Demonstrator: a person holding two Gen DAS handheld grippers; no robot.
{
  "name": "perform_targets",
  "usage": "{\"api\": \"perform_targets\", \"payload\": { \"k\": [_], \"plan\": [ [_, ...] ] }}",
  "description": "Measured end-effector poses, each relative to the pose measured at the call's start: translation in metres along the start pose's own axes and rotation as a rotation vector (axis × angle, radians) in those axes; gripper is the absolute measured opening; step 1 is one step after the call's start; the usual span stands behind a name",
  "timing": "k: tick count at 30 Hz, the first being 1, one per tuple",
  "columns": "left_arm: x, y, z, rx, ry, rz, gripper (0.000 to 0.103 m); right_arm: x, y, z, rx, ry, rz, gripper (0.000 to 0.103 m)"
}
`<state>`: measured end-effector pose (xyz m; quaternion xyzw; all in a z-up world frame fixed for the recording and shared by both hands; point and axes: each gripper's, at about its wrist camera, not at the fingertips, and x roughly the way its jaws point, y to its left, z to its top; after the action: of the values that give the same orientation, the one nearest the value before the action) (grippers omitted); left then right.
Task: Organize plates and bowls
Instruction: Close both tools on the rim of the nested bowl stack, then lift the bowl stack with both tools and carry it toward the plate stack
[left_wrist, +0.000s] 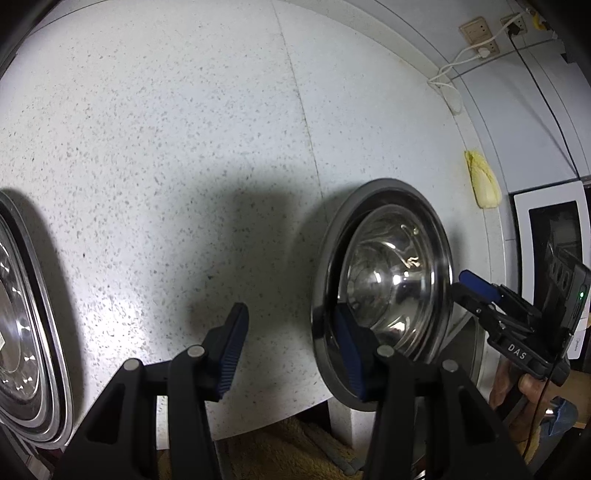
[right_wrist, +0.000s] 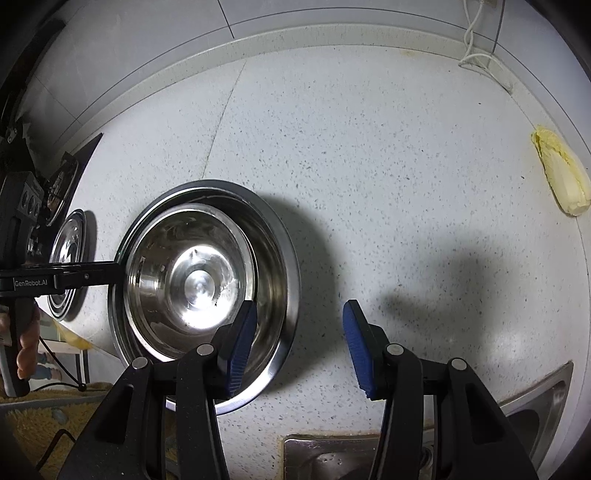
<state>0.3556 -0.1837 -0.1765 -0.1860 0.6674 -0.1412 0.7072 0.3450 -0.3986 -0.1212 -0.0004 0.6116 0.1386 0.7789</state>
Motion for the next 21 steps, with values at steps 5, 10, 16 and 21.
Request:
{"api": "perform_targets", "payload": {
  "k": [5,10,16,21],
  "plan": [
    [0.011,0.0,0.0,-0.018,0.025,-0.009,0.041,0.01,0.004,0.002,-0.017,0.031,0.003,0.038],
    [0.016,0.004,0.003,-0.063,0.036,-0.065,0.041,0.022,0.002,0.002,0.002,0.059,0.048,0.024],
    [0.022,0.007,0.006,-0.082,0.046,-0.083,0.041,0.034,-0.001,-0.003,0.042,0.096,0.113,0.02],
    [0.032,-0.002,0.008,-0.077,0.079,-0.151,0.018,0.034,0.001,-0.003,0.042,0.093,0.131,0.013]
  ]
}}
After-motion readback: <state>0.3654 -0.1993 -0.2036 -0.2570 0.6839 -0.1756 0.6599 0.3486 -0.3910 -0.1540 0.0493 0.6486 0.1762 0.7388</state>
